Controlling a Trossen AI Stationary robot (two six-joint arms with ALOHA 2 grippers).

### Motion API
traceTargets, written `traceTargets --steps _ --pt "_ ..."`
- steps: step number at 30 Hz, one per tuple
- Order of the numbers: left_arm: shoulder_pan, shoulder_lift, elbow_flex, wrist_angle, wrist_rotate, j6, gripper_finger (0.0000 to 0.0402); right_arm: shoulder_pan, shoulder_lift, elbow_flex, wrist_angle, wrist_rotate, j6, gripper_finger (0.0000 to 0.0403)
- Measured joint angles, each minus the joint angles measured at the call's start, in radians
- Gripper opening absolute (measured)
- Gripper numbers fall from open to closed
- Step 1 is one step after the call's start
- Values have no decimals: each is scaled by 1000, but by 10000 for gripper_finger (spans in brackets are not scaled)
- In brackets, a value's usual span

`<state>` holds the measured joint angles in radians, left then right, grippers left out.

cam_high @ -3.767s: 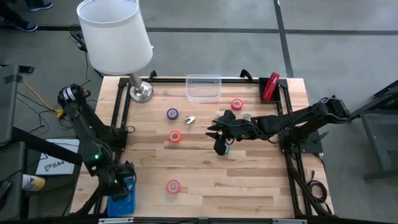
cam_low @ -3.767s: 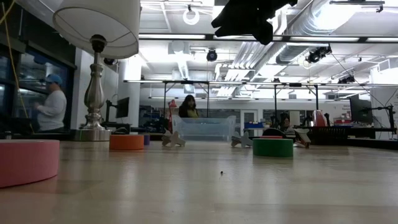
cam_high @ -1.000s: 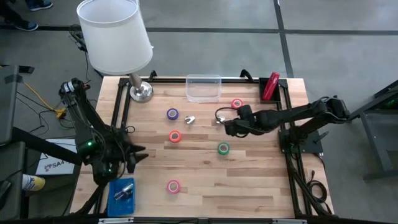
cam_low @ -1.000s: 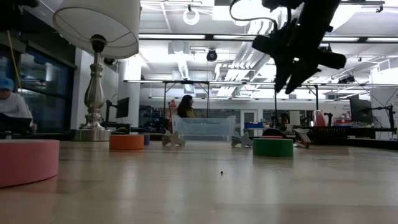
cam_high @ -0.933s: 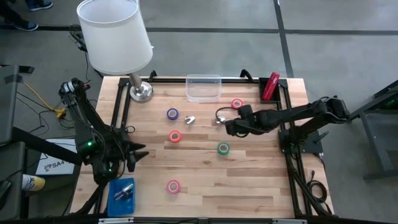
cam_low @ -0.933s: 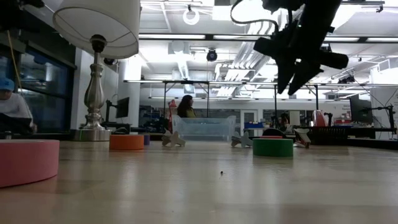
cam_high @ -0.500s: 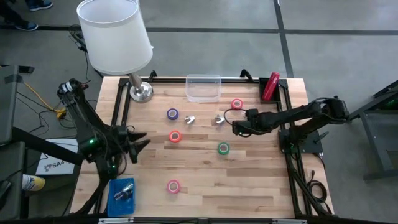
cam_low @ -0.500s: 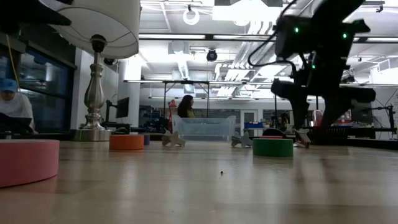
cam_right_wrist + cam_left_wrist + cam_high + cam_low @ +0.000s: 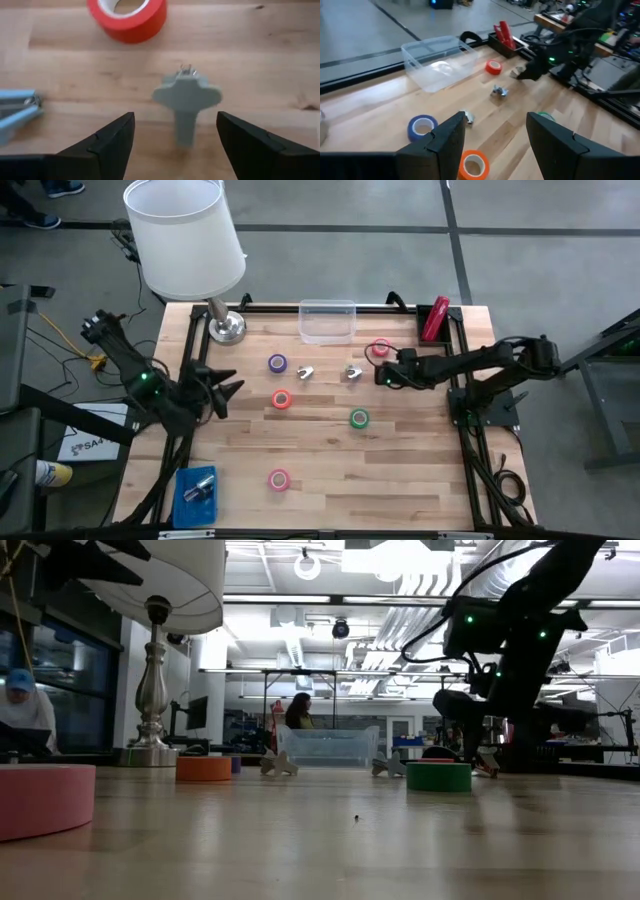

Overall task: Pick and place Stapler, Stapler remover, tape
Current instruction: Put the gray staple remover into the blue bin

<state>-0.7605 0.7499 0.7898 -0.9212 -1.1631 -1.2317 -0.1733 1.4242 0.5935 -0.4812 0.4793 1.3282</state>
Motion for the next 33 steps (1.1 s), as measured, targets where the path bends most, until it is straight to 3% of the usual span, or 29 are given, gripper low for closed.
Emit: traceTargets --steps 6,11,21,31,33 --pt "57 -65 0 156 89 254 206 -48 0 -2 8 8 -24 252" --pt "96 -75 0 219 133 353 206 -69 15 -2 27 -41 -81 218" --pt "141 -74 0 223 175 369 206 -69 57 -2 39 -48 -80 150" --pt "139 -74 0 223 187 371 206 -69 56 -2 42 -65 -107 38" --pt "139 -74 0 223 187 371 206 -69 56 -2 45 -68 -122 36"
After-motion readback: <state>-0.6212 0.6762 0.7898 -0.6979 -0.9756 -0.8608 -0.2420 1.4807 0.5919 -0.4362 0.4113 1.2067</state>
